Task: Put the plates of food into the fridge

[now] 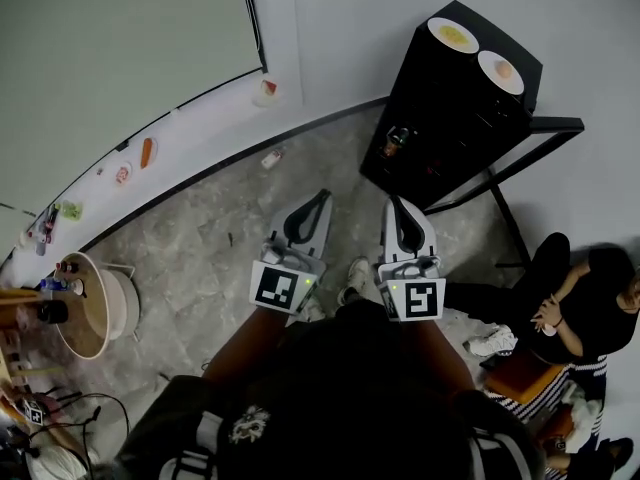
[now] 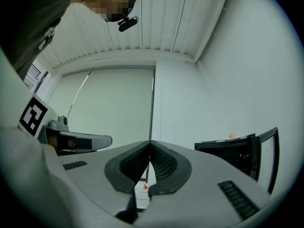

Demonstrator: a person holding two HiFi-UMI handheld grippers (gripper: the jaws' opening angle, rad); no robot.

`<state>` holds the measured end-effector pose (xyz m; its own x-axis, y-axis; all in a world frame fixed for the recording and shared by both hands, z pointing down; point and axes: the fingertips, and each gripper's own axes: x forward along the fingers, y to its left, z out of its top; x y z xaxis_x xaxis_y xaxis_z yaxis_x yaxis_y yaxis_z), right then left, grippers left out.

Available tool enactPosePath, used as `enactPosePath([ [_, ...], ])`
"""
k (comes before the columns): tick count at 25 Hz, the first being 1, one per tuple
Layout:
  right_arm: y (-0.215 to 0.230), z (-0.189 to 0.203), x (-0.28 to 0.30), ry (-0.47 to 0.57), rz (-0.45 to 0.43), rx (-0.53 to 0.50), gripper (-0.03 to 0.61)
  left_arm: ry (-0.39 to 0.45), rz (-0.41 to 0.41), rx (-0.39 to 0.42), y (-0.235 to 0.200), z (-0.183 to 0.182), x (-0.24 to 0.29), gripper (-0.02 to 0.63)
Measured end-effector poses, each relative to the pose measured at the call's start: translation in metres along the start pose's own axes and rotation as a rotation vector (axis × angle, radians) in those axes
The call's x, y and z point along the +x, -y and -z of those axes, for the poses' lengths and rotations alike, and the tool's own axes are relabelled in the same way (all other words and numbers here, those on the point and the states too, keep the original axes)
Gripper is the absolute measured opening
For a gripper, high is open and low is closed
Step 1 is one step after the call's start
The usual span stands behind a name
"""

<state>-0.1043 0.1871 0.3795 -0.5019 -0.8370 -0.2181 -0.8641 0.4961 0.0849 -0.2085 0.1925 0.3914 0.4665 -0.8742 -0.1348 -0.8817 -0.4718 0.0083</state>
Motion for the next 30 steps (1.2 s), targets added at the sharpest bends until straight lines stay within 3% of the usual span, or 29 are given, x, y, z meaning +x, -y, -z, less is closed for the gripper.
enactPosePath([
  [6,0.021,0.01,0.015,0.0,0.003,0.015,0.025,0.038,-0.014,-0.023,0.0,-0.008,0.027,0.031],
  [10,0.034,0.006,0.029,0.019,-0.014,-0.008,0.025,0.028,-0.02,-0.03,-0.004,-0.007,0.047,0.031],
  [13,0.049,0.01,0.041,0.023,-0.01,0.032,0.025,0.022,-0.021,-0.043,-0.005,-0.004,0.065,0.031],
  [30,0.136,0.063,0.083,-0.067,0.017,0.082,0.025,-0.047,-0.002,0.014,-0.008,0.03,0.163,0.031],
])
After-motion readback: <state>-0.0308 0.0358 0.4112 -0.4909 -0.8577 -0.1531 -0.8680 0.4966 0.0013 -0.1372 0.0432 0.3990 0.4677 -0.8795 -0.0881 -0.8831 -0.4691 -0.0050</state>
